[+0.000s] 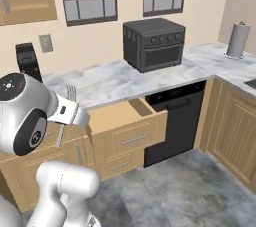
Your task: Organize the utensils by type. Pick up the wooden spoons from the counter and place them in the open cabinet. Then pick up the metallic utensils from the counter and place them in the open drawer.
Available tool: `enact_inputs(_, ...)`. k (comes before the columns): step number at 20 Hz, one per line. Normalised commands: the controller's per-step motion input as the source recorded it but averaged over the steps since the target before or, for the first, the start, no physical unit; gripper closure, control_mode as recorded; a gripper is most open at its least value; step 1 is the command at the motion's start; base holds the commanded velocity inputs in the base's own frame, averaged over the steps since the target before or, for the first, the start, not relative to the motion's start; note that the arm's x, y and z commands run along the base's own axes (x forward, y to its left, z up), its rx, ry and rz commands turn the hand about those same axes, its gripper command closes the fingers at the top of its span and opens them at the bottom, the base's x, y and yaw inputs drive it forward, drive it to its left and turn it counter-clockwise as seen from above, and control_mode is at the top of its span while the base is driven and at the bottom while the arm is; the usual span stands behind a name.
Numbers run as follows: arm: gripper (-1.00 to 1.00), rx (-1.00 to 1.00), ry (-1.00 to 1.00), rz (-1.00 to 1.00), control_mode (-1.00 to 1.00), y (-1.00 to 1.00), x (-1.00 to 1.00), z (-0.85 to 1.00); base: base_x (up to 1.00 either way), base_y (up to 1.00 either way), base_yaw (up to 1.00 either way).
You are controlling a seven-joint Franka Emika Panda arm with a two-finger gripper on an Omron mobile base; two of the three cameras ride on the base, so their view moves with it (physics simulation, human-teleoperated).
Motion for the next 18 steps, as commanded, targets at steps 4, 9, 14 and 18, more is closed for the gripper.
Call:
enact_inputs(4,1.00,0.00,0.00,0.00,1.00,0.00,0.00,0.00,0.23,0.46,-0.28)
enact_inputs(9,1.00,0.00,0.00,0.00,1.00,0.00,0.00,0.00,0.07,0.45,-0.30)
enact_inputs(14,1.00,0.00,0.00,0.00,1.00,0.00,0.00,0.00,0.11,0.51,-0.29)
enact_inputs(18,1.00,0.00,0.00,0.00,1.00,0.00,0.00,0.00,0.02,0.58,-0.27)
